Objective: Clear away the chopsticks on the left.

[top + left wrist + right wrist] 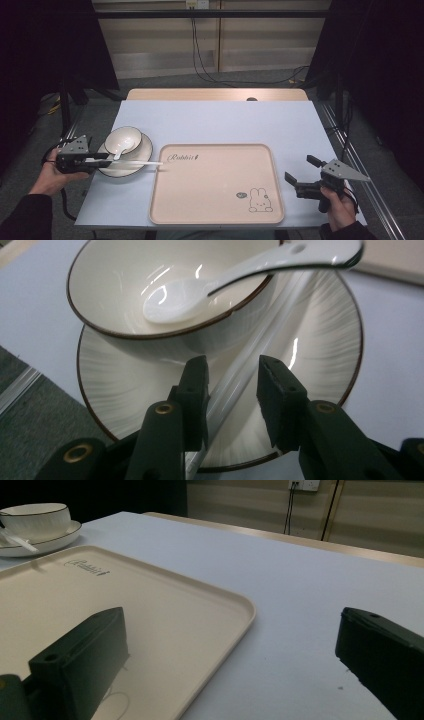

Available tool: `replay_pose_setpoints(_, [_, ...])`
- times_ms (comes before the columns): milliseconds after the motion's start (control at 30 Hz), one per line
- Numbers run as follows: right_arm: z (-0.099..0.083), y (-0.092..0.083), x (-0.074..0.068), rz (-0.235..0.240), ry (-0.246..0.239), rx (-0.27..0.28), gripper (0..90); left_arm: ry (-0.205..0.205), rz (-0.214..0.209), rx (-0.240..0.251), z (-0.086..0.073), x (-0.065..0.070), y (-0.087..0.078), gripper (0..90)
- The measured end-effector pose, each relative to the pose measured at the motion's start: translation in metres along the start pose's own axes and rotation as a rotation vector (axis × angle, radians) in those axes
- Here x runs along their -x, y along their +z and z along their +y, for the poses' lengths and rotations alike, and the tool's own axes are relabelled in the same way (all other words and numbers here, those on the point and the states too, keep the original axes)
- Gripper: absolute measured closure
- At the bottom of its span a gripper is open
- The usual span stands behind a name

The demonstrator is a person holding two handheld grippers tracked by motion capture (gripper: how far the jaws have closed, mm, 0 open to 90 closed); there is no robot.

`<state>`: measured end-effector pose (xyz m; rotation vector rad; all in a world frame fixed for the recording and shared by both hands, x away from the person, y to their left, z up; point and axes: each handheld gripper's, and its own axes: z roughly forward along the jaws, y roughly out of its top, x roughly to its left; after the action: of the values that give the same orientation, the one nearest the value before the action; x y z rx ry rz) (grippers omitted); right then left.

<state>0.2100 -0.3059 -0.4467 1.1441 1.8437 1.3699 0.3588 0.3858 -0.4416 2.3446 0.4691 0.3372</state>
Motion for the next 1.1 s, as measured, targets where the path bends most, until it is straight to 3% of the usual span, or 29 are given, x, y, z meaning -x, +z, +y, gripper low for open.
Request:
replay_pose_setpoints(133, [0.0, 0.0, 0.0, 0.003, -0.001, 0.0, 0.1, 0.017, -0.024, -0.017, 0.001, 0.001, 0.005, 64.3])
replay_pose_setpoints(233, [0.0, 0.0, 0.0, 0.007, -0.001, -0.001, 0.1, -0.002, -0.014, -0.008, 0.0, 0.003, 0.004, 66.0])
replay_pose_setpoints(400, [0.0, 0.001, 0.0, 0.014, -0.005, -0.003, 0.1, 0.008, -0.014, -0.02, 0.004, 0.004, 0.003, 68.2])
replay_pose_setpoints(533, [0.0, 0.001, -0.001, 0.022, -0.005, -0.003, 0.1, 0.01, -0.01, -0.013, 0.005, 0.005, 0.0, 66.7])
replay_pose_setpoints(600, [0.0, 0.001, -0.001, 0.027, 0.002, -0.006, 0.1, 0.003, -0.007, 0.016, 0.005, 0.006, -0.002, 65.9])
replay_pose_setpoints(667, [0.0, 0.001, -0.001, 0.027, 0.004, -0.009, 0.1, 0.02, -0.015, 0.019, 0.006, 0.007, -0.004, 66.8])
replay_pose_setpoints(733, [0.0, 0.002, -0.002, 0.031, 0.004, -0.011, 0.2, 0.04, -0.028, -0.007, 0.008, 0.009, -0.001, 69.4])
replay_pose_setpoints(833, [0.0, 0.001, -0.001, 0.031, 0.008, -0.008, 0.2, 0.038, -0.036, 0.002, 0.009, 0.008, 0.002, 73.9])
replay_pose_setpoints(1100, [0.0, 0.001, -0.001, 0.041, 0.013, -0.009, 0.2, 0.066, -0.068, -0.022, 0.013, 0.012, 0.006, 74.2])
